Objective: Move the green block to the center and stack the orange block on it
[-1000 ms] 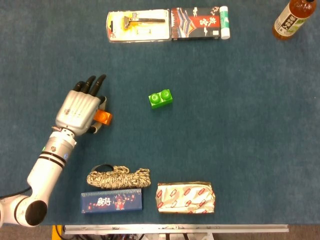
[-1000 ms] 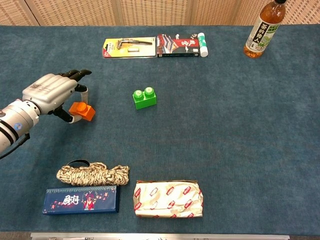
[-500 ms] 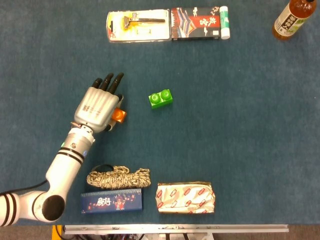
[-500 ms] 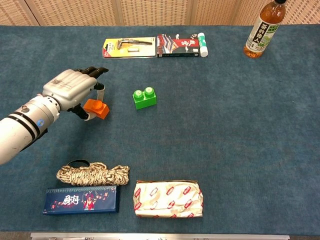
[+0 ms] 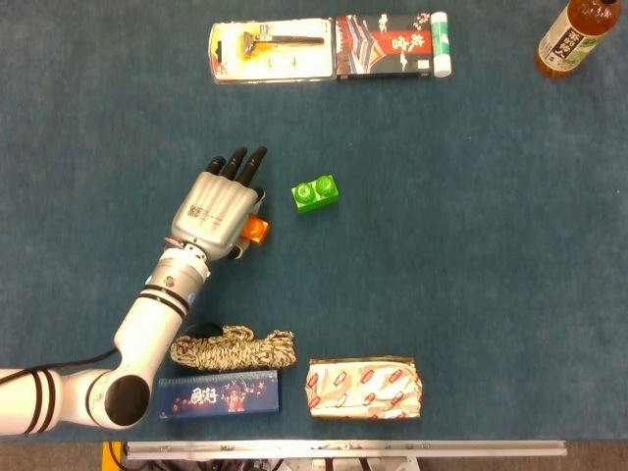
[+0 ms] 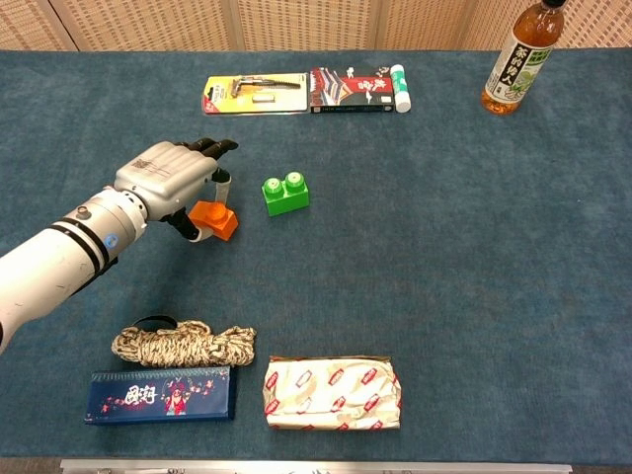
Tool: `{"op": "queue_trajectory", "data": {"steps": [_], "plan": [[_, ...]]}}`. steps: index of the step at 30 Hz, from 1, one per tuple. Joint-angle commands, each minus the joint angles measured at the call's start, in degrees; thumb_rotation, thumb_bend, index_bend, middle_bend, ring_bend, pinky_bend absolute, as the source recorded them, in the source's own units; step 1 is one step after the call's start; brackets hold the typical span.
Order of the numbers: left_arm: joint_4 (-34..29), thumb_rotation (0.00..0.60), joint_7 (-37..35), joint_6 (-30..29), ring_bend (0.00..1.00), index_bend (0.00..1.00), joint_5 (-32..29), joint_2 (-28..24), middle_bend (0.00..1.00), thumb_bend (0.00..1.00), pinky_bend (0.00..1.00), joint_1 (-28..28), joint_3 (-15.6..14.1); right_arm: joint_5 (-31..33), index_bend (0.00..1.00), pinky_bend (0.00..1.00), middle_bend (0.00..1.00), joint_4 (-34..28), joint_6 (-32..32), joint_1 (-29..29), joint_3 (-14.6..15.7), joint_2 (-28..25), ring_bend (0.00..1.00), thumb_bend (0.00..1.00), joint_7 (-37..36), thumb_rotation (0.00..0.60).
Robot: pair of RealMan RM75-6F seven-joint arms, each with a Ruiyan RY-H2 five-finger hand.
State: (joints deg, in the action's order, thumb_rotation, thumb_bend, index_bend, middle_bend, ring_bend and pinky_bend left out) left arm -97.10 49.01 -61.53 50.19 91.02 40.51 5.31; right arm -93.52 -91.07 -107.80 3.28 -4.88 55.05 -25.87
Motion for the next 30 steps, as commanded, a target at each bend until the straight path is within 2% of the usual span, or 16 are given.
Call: {"op": "queue_trajectory", "data": {"steps": [1,15,30], "plan": [[0.1,0.600,0.4,-0.2,0.00,0.53,-0.5,0.3,0.00,0.26,0.15,0.5,-0.1,0.3,0.30,0.02,0.20,0.1,0.0,0.2,-0.2,-0.2,0.00,0.28,-0.3,0.600],[-1.5,0.600,0.2,-0.5,0.00,0.53,-3.9,0.1,0.00,0.26,0.15,2.9,1.0,2.4,0.30,0.02,0.20,0.5,-0.8,1.5,-1.8,-0.5,0.00,0.28,-2.1,0.600],[-2.1,0.600,-1.8,1.9,0.00,0.53,-9.7,-0.2,0.01,0.26,0.15,6.5,2.3,3.1,0.30,0.02,0.20,0.6,-0.5,2.0,-2.8,-0.6,0.00,0.28,-2.6,0.600]]}}
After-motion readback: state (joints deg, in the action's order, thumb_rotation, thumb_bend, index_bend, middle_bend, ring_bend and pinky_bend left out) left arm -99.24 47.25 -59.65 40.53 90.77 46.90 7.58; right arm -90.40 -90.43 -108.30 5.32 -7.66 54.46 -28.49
